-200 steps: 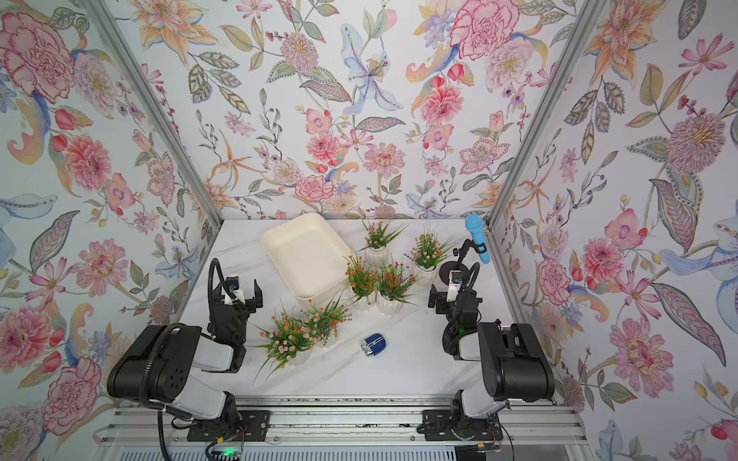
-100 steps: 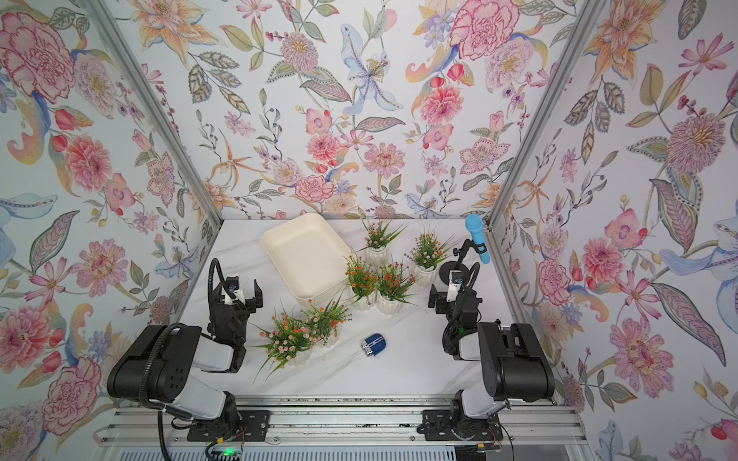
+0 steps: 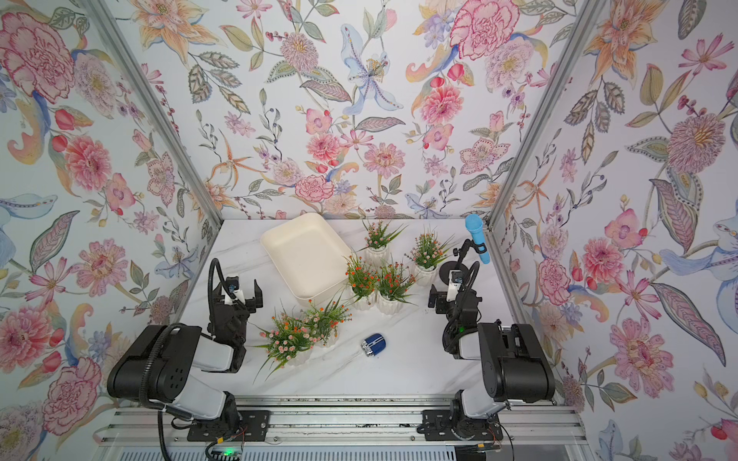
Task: Put the potted gypsophila into the storage box
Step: Pick up the baby's breath potted plant from the center of the board.
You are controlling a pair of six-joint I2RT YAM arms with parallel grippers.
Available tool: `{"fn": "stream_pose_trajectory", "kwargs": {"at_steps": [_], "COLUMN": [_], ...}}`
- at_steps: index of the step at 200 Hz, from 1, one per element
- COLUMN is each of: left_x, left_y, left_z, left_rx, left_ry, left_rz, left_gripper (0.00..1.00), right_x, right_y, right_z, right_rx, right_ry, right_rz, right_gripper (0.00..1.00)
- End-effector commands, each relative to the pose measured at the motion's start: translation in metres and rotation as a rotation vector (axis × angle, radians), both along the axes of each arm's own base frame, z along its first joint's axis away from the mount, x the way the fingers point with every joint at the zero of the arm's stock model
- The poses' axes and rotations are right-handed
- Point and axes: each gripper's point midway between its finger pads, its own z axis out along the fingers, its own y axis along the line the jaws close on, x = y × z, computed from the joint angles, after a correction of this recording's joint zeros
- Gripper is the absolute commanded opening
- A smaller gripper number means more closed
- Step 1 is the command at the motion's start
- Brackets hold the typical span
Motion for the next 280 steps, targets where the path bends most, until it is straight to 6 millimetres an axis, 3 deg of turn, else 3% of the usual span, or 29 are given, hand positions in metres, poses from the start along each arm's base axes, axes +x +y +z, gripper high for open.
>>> {"fn": "stream_pose_trajectory", "kwargs": {"at_steps": [1,39,76,93,110,130,149,164,193,209,226,237,253,280], "left_x": [-0.002,0.003,0.015,0.018,0.017,0.014,0.009,0.003,-0.010,-0.014,-0.027,-0.033,-0.028,-0.025], "left_y": [0.009,0.003,0.000,-0.009,-0.022,-0.061,-0.108,-0.143,-0.182,-0.194,-0.212,-0.212,-0.205,-0.220], "left_z": [0.024,0.060,0.127,0.153,0.182,0.209,0.213,0.208,0.198,0.198,0.216,0.222,0.210,0.232], "left_rx": [-0.002,-0.010,-0.181,-0.299,-0.407,-0.543,-0.676,-0.753,-0.751,-0.773,-0.796,-0.799,-0.836,-0.762], "left_ry": [-0.067,-0.058,-0.099,-0.065,-0.034,-0.026,0.009,0.041,0.096,0.097,0.001,-0.030,0.004,-0.008], "left_rz": [0.044,0.011,-0.002,-0.020,-0.030,-0.136,-0.239,-0.317,-0.382,-0.456,-0.638,-0.674,-0.634,-0.764], "left_gripper": [1.00,1.00,1.00,1.00,1.00,1.00,1.00,1.00,1.00,1.00,1.00,1.00,1.00,1.00], "right_x": [0.023,0.032,0.029,0.023,0.013,0.002,-0.014,-0.025,-0.044,-0.044,-0.047,-0.054,-0.058,-0.059], "right_y": [0.005,0.030,0.052,0.078,0.116,0.164,0.215,0.245,0.289,0.297,0.294,0.293,0.297,0.315], "right_z": [0.032,0.076,0.124,0.153,0.183,0.208,0.221,0.222,0.240,0.253,0.253,0.260,0.265,0.264], "right_rx": [-0.036,-0.023,0.161,0.246,0.350,0.524,0.619,0.661,0.607,0.658,0.696,0.713,0.745,0.669], "right_ry": [0.054,0.062,0.083,0.094,0.115,0.146,0.162,0.203,0.196,0.165,0.180,0.150,0.116,0.157], "right_rz": [0.019,0.127,0.099,0.127,0.200,0.282,0.376,0.406,0.515,0.563,0.572,0.605,0.667,0.686], "right_gripper": [1.00,1.00,1.00,1.00,1.00,1.00,1.00,1.00,1.00,1.00,1.00,1.00,1.00,1.00]}}
